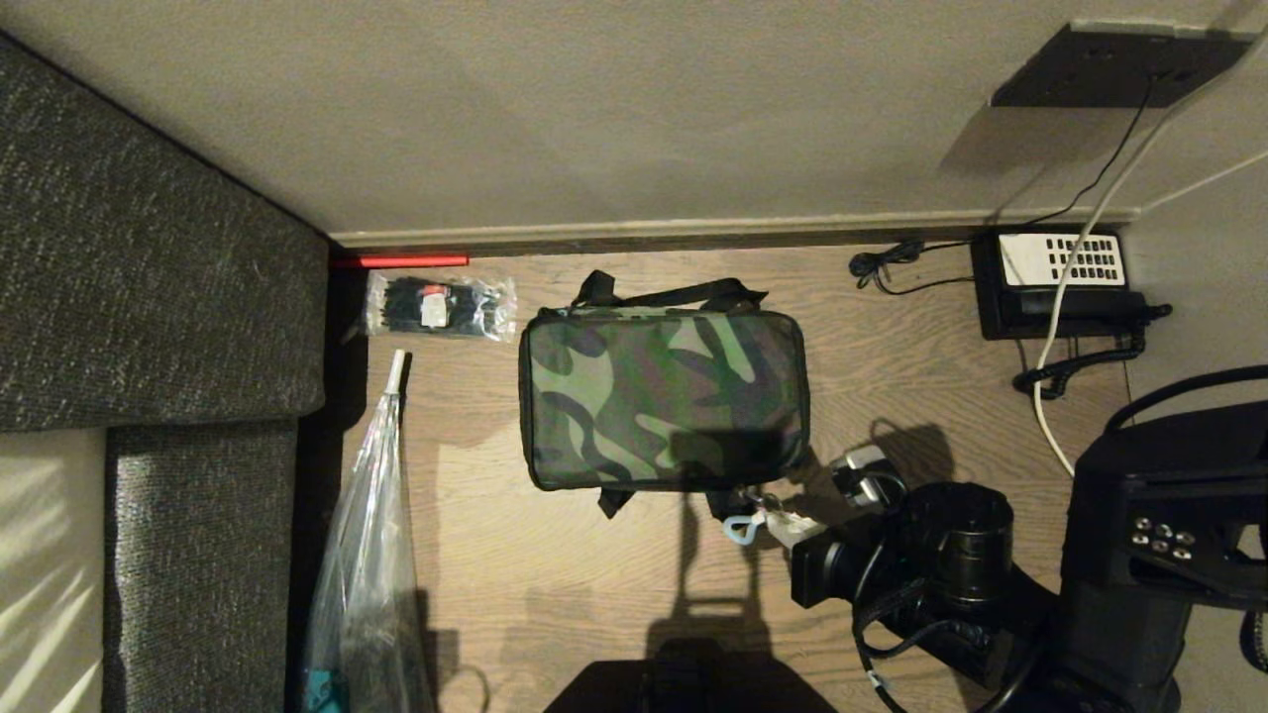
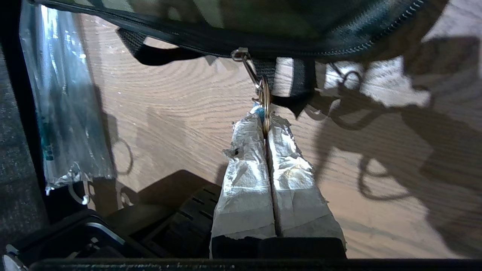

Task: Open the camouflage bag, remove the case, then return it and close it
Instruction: Open the top of the storage box

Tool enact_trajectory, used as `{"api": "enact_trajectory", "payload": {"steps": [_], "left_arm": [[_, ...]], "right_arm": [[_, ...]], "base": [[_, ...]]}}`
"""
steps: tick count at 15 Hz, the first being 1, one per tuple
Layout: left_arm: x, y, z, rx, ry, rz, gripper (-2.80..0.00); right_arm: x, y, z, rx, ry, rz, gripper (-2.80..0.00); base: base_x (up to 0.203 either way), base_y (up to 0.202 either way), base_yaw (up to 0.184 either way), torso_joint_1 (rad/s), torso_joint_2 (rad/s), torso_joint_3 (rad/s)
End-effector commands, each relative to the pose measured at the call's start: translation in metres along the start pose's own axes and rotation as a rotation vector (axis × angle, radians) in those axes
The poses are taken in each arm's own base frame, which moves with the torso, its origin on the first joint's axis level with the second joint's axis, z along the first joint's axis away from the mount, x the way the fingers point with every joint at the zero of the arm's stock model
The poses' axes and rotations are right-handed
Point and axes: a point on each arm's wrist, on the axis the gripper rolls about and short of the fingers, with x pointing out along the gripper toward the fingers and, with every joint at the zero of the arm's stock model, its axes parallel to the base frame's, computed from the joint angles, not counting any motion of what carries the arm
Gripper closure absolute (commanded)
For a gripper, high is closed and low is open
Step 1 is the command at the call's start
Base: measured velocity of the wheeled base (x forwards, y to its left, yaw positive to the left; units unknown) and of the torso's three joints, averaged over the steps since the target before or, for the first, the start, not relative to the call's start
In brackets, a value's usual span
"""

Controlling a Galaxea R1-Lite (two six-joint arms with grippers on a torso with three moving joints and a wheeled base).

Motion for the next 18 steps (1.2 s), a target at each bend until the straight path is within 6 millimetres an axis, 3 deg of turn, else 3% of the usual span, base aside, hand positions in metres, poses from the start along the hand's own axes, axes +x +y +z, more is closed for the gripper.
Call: {"api": "enact_trajectory", "payload": {"steps": [1,18], "left_arm": [[0.000,0.000,-0.001,-0.001,0.001,0.001,0.00],[0.000,0.000,-0.001,-0.001,0.003,0.001,0.00]], "right_arm": [[-0.001,-0.005,0.001,0.004,-0.006,-0.016,0.00],[-0.007,-0.045,0.007,-0.017,-0.024,-0.139,0.00]], "base": [[0.000,0.000,0.000,0.000,0.00,0.000],[0.000,0.000,0.000,0.000,0.00,0.000]]}}
